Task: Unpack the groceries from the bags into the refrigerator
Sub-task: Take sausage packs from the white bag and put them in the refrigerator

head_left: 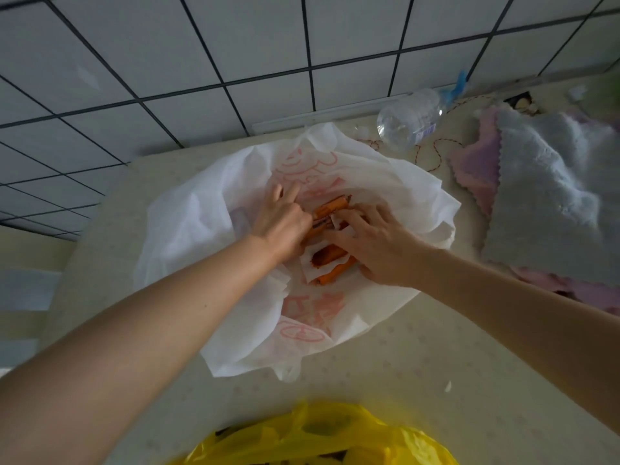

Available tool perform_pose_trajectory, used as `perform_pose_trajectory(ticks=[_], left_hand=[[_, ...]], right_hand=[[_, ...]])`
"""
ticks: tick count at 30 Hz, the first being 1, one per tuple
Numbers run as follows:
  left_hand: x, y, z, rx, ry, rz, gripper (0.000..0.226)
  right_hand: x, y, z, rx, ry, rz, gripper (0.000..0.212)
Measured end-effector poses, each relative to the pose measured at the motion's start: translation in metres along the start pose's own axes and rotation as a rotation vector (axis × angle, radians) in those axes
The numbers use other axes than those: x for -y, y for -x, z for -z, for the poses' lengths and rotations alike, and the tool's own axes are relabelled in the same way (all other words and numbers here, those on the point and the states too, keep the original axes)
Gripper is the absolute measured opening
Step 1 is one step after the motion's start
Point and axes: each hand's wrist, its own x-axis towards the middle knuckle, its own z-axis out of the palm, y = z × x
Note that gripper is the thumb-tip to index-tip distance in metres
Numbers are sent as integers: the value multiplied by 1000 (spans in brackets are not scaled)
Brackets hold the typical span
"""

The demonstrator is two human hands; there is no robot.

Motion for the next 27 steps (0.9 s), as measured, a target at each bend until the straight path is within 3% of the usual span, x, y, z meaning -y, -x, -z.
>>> perform_pose_trajectory(ticks=[4, 8, 13, 18, 20, 23, 27], left_hand=[[-7, 0, 4, 61, -62, 17, 15], [-5, -12, -1, 136, 62, 65, 8], [0, -17, -5, 190, 144, 90, 18], [-7, -21, -14, 224, 356, 177, 79], [-11, -24, -14, 226, 428, 206, 90], [-11, -28, -19, 214, 400, 239, 91], [-7, -28, -25, 144, 432, 248, 70]], right_hand=[[4, -5, -3, 51, 50, 23, 52], [-4, -4, -10, -29, 37, 57, 26], [-19, 6, -13, -41, 47, -17, 34], [-9, 3, -8, 205, 106, -125, 69], [1, -4, -7, 233, 117, -166, 82], [9, -14, -4, 219, 121, -197, 88], [17, -26, -5, 212, 127, -150, 75]])
